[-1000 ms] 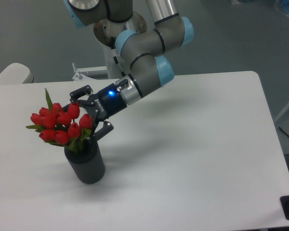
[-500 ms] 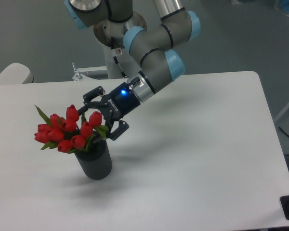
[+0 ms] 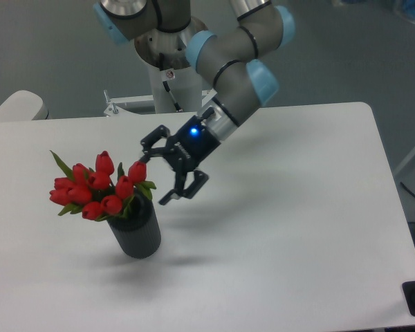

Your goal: Insert the flowers into the vase

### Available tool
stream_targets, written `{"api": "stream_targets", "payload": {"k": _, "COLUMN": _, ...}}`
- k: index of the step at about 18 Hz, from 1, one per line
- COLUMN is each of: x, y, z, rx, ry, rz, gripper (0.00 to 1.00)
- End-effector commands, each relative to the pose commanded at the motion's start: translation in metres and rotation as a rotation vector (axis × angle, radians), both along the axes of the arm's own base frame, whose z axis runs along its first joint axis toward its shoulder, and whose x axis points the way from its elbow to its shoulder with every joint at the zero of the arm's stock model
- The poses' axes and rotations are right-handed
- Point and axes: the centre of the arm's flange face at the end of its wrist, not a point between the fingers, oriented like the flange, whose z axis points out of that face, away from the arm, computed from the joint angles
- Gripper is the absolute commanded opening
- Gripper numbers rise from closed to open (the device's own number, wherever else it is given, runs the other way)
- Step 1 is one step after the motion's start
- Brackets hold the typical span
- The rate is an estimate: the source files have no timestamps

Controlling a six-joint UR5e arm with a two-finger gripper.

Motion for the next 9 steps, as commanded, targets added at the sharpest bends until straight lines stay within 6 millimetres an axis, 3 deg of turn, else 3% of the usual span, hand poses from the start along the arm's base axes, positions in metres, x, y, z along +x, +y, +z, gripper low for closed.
{"api": "stream_targets", "payload": {"k": 5, "x": -0.035, "y": -0.006, "z": -0.005, "rx": 0.001, "ry": 0.006, "rz": 0.037, "gripper": 1.0}}
{"api": "stream_targets", "payload": {"k": 9, "x": -0.078, "y": -0.005, "z": -0.005, "rx": -0.009, "ry": 0.028, "rz": 0.069, "gripper": 1.0}}
